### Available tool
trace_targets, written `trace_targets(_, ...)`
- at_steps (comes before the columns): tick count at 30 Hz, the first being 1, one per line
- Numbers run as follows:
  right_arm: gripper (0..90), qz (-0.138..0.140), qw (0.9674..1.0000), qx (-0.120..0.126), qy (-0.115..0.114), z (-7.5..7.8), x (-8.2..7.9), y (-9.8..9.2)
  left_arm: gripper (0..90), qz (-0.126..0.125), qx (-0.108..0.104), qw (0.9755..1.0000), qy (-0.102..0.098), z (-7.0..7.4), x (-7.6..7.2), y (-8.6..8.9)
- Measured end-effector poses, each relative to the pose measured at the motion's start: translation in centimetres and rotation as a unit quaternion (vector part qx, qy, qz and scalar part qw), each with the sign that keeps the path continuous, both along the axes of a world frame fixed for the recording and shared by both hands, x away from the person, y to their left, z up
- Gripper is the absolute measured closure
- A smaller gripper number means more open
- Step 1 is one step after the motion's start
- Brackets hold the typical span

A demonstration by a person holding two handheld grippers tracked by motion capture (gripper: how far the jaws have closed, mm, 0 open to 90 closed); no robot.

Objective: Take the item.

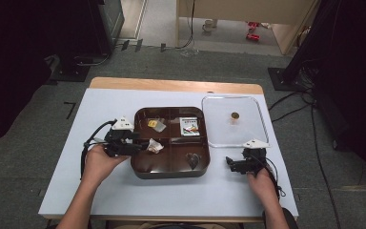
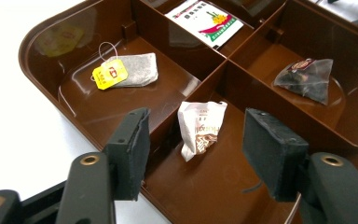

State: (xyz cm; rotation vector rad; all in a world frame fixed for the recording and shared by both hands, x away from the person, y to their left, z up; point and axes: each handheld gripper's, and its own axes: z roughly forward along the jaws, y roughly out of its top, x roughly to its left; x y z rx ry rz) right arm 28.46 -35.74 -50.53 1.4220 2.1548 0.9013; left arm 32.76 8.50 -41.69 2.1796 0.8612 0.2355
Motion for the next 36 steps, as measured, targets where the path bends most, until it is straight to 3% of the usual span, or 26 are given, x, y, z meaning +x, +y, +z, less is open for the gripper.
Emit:
trace_targets(17,0.0,0.000,1.0000,0.000,0.000,0.0,0.0,0.0,53.7,-0.027,0.034,0.9990,0.013,-1.9,0.5,-1.8)
trace_targets(27,0.0,0.000,1.0000,-0.001,-0.001,0.0,0.0,0.0,52.8,-0.026,0.063,0.9975,0.019,-2.6,0.9,-2.5)
trace_targets(34,0.0,0.000,1.0000,0.000,0.000,0.0,0.0,0.0,53.3,-0.032,0.062,0.9973,0.020,-2.7,1.0,-3.0)
trace_targets(36,0.0,0.000,1.0000,-0.001,-0.001,0.0,0.0,0.0,53.0,-0.036,0.073,0.9965,0.021,-2.8,1.0,-3.2)
